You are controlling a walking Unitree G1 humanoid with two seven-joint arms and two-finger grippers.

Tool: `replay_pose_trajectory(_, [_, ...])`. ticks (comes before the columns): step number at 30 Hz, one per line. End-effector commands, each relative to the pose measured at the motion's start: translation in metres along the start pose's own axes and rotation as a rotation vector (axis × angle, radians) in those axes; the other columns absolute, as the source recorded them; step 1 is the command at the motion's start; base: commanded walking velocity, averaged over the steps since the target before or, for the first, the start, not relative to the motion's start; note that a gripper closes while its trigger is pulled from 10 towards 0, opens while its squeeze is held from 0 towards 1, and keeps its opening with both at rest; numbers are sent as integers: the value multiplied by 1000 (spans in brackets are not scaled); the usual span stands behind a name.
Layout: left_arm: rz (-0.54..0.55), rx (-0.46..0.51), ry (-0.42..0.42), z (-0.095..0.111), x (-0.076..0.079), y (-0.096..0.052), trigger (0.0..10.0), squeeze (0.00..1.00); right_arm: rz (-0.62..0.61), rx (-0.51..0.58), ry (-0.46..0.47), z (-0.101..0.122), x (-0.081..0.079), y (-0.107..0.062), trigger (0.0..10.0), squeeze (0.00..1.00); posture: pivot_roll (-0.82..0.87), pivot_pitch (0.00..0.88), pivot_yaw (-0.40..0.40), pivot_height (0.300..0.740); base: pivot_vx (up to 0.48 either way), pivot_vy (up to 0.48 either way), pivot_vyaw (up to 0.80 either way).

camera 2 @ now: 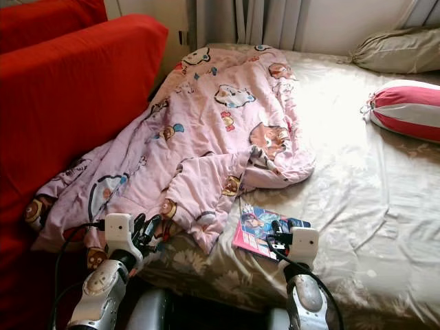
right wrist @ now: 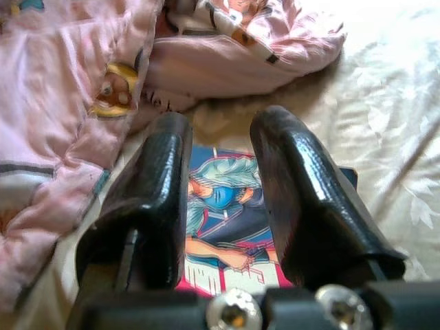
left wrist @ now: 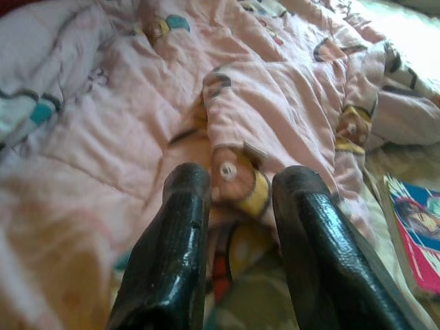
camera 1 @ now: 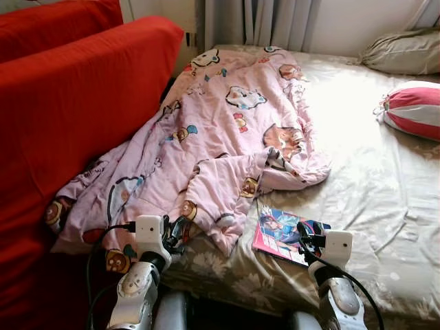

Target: Clean up the room

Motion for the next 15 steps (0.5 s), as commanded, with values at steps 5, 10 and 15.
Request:
replay_pose_trajectory(5, [-18,-23,3,-5,5,1,10000,0,-18,-15,-6,-2,7,-1,10000,0,33,85,14,602,55,0,0])
replay_pose_trajectory(10, [-23,-25,0,-5,6,0,10000,0,-22,-19,-7,-3,8,-1,10000,0,36,92,14,602,0,0,0])
replay_pose_trajectory(15, [-26,-25,5,-5,6,-3,10000,0,-87,-53,44,-7,20,1,10000,0,46,109,15,602,0,0,0])
Point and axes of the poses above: a point about 5 cm out from each wrist's last joint towards the gripper, its own y axis pointing out of the wrist towards the gripper, its own z axis along the axis of the wrist's last joint, x = y × z, the point moved 4 cm from there along y, pointing out of the wrist towards the gripper, and after that the axes turned 5 degrees about -y, right-handed, at the moved point
